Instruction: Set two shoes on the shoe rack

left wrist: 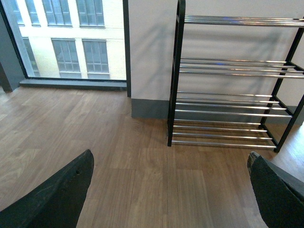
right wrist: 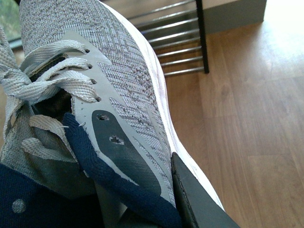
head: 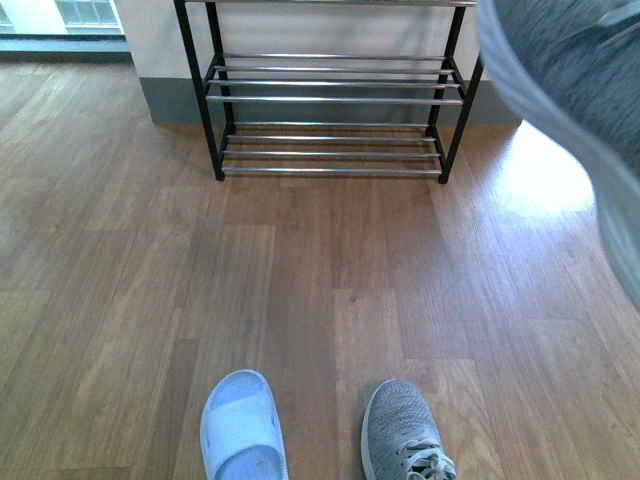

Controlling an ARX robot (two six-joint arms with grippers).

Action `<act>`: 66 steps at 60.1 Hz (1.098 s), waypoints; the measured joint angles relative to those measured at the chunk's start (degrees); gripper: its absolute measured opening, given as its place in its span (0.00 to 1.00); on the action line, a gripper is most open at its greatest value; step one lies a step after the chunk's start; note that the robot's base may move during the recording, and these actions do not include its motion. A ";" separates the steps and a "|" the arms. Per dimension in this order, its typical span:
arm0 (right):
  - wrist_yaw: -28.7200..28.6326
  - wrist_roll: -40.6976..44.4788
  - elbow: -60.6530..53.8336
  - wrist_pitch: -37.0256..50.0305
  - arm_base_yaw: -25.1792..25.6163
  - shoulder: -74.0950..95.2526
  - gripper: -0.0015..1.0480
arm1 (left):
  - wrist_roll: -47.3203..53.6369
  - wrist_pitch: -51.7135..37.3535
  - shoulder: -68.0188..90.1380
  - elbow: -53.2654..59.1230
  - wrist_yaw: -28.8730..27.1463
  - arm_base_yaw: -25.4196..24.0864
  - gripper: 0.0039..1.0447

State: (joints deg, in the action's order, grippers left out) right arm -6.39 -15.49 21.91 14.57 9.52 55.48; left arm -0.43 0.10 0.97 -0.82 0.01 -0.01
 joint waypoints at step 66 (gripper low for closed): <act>-1.22 -0.46 -1.77 -2.21 10.43 -6.84 0.01 | 0.00 0.00 0.00 0.00 -0.02 0.00 0.91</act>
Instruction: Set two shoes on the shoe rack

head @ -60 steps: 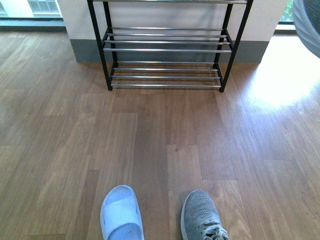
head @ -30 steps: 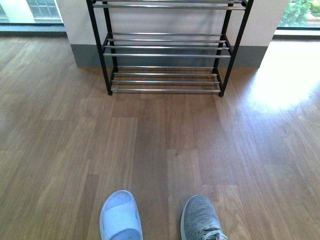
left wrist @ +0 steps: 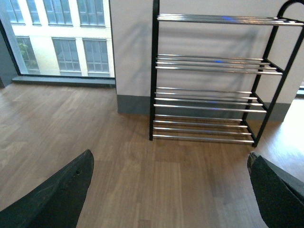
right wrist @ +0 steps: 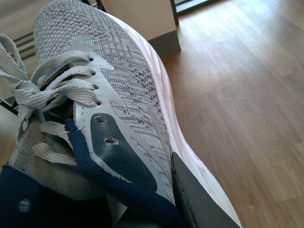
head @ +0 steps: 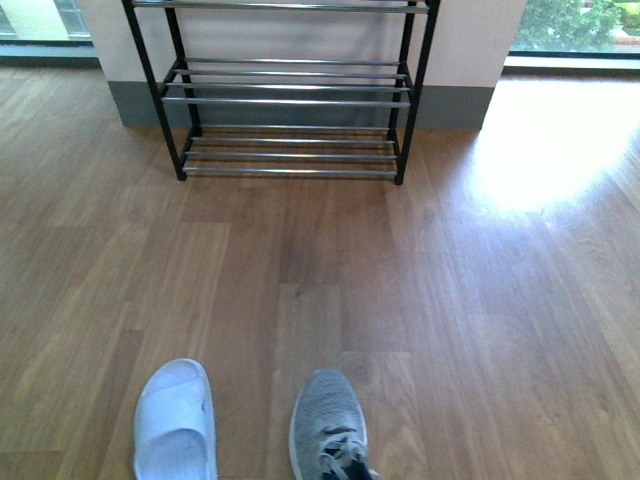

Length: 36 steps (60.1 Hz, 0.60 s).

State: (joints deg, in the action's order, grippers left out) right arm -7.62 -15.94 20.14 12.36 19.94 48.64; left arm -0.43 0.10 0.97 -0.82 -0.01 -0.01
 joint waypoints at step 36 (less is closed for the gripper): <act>0.61 0.00 -0.09 -0.04 0.33 -0.09 0.01 | 0.00 0.00 0.00 0.00 0.07 0.02 0.91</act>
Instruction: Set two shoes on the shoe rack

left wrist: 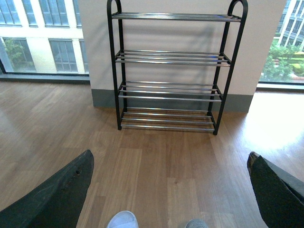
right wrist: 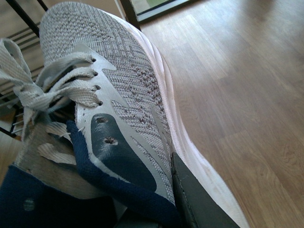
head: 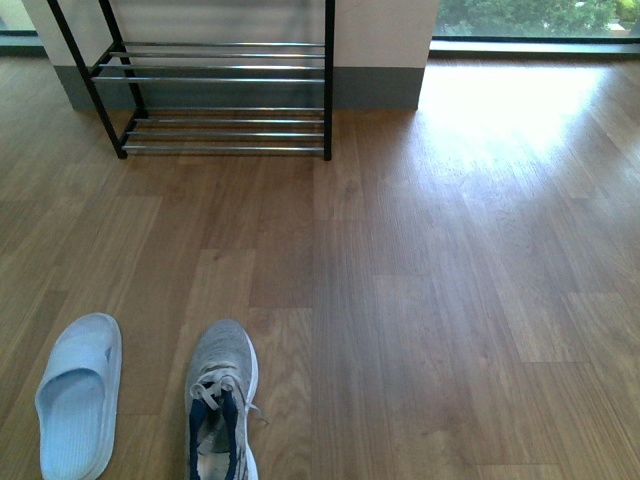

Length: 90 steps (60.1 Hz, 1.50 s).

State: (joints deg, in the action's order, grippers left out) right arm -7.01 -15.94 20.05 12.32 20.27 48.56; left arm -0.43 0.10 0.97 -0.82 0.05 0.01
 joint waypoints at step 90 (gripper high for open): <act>-0.55 -0.22 -0.07 -0.04 -0.09 0.13 0.01 | -11.43 -17.09 103.23 -33.62 -9.49 10.67 0.91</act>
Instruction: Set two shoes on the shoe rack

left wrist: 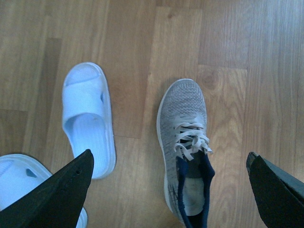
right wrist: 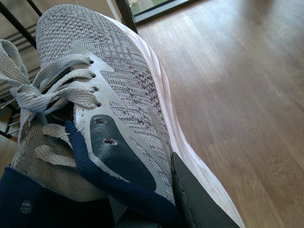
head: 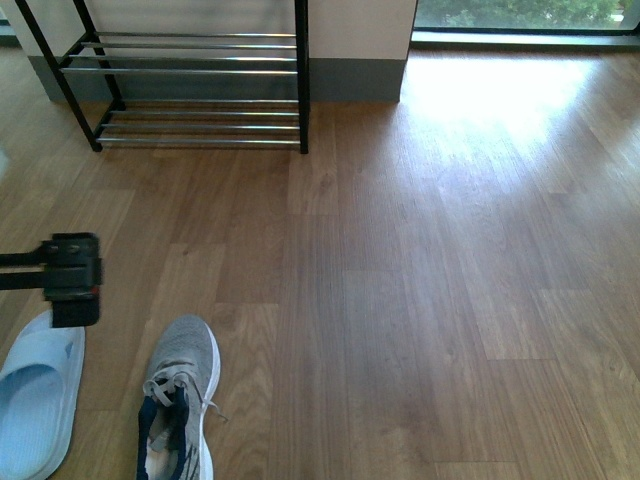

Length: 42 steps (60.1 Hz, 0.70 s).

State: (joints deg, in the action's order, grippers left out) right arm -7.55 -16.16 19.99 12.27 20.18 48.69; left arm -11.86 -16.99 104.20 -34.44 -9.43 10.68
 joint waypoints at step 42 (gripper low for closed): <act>0.00 0.00 0.00 0.00 0.00 0.00 0.01 | -19.56 12.04 37.81 -18.49 -11.61 14.25 0.91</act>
State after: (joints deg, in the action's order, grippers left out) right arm -7.55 -16.16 19.99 12.27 20.18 48.69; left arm -31.42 -4.95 142.02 -52.93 -21.04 24.93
